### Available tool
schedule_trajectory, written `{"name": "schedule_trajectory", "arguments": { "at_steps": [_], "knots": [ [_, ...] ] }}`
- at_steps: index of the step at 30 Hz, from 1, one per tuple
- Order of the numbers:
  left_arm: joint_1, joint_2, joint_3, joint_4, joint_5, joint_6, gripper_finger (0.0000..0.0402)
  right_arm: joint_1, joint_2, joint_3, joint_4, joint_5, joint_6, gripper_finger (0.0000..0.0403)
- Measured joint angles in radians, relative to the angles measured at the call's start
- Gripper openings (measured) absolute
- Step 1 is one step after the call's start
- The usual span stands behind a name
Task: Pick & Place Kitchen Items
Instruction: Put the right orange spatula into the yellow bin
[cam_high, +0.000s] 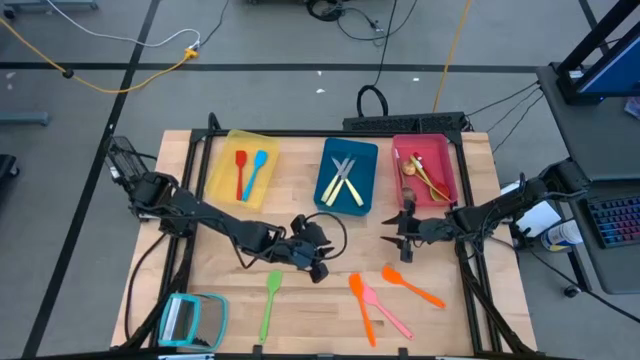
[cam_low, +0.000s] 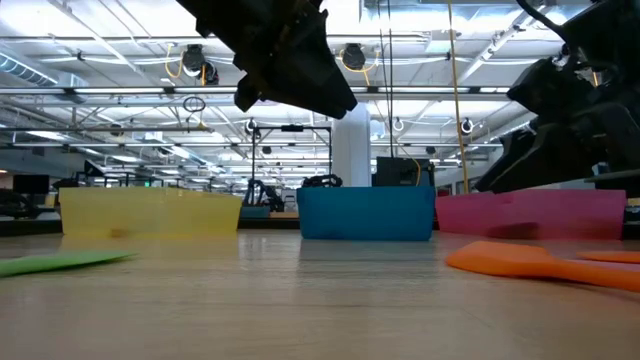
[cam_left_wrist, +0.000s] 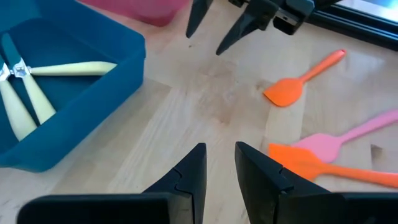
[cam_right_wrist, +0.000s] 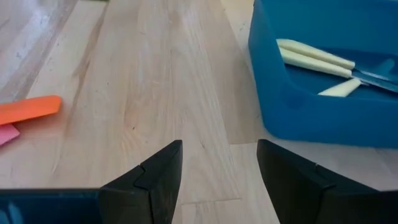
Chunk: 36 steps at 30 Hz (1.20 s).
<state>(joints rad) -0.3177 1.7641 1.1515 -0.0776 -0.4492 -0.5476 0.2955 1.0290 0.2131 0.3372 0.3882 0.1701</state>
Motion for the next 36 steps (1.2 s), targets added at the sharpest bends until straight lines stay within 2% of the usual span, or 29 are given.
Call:
{"name": "schedule_trajectory", "arguments": {
  "at_steps": [5, 12, 17, 20, 24, 30, 34, 36],
  "knots": [
    [-0.003, 0.000, 0.000, 0.000, -0.005, 0.003, 0.0088, 0.000, 0.000, 0.000, -0.048, -0.031, 0.081, 0.0201],
    [-0.005, 0.000, 0.000, 0.000, -0.006, 0.101, 0.0088, 0.028, 0.000, 0.000, 0.035, -0.184, 0.109, 0.0201],
    [-0.003, 0.000, 0.000, 0.000, -0.006, 0.180, 0.0088, 0.136, 0.000, 0.010, 0.111, -0.168, 0.133, 0.0198],
    [-0.004, 0.000, 0.000, 0.000, -0.006, 0.234, 0.0088, 0.217, 0.000, 0.060, 0.117, -0.076, 0.111, 0.0190],
    [-0.002, 0.000, 0.000, 0.003, -0.006, 0.283, 0.0088, 0.302, 0.022, 0.161, 0.008, 0.027, 0.084, 0.0184],
    [0.011, 0.000, 0.000, 0.005, -0.006, 0.292, 0.0088, 0.353, 0.130, 0.319, -0.118, 0.030, 0.122, 0.0183],
    [0.024, -0.001, 0.000, 0.005, -0.006, 0.292, 0.0088, 0.367, 0.223, 0.387, -0.254, 0.016, 0.273, 0.0183],
    [0.030, -0.001, 0.000, 0.005, -0.006, 0.293, 0.0088, 0.374, 0.272, 0.410, -0.298, -0.028, 0.341, 0.0183]
  ]
}}
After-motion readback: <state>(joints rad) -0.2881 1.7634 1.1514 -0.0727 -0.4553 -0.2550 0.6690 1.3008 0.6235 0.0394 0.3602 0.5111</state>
